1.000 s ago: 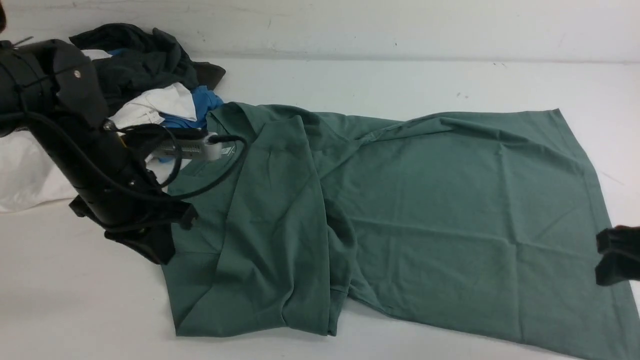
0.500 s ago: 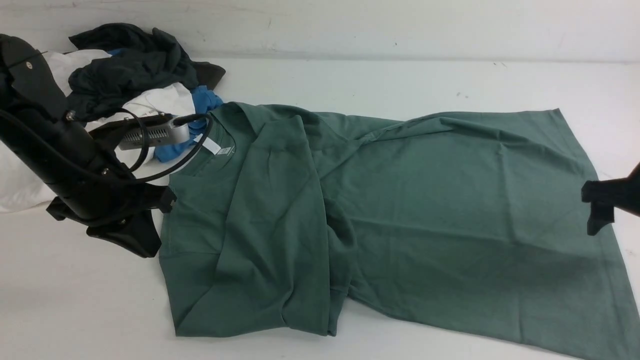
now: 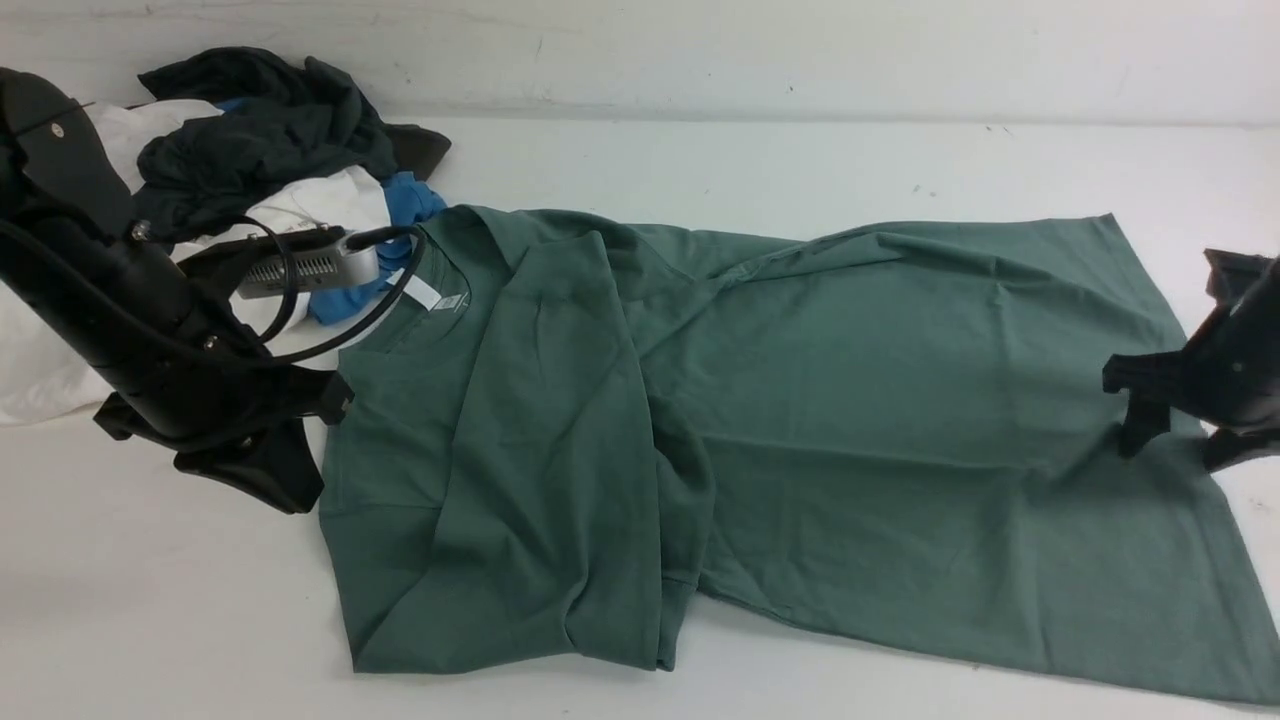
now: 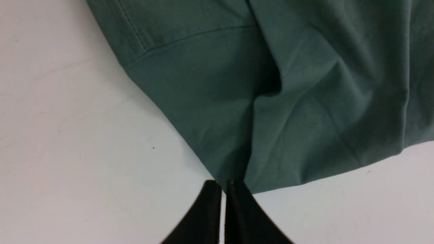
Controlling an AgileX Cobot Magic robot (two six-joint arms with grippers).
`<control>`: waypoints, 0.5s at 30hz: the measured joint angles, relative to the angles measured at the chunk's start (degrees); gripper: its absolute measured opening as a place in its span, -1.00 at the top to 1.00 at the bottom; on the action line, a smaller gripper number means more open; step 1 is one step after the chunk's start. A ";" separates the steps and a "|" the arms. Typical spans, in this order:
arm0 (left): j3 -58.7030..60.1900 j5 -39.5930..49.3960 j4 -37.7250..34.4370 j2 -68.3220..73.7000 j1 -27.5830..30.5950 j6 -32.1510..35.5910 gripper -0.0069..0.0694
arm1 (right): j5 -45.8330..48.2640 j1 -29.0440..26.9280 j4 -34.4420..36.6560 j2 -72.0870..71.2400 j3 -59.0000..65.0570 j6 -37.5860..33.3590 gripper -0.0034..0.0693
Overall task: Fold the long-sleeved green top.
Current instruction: Use both arms simultaneously to clamp the lower edge of the clothing fabric
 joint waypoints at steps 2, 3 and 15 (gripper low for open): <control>0.00 -0.49 0.00 0.00 0.00 0.04 0.79 | -1.20 0.00 4.90 0.12 -0.12 -3.79 0.04; 0.00 -0.56 -0.16 0.00 0.00 0.04 0.79 | -1.26 0.00 6.09 0.18 -0.12 -4.45 0.11; 0.05 1.96 -0.49 -6.41 1.65 0.43 0.79 | 8.64 -9.74 -4.20 -4.66 1.20 -4.71 0.87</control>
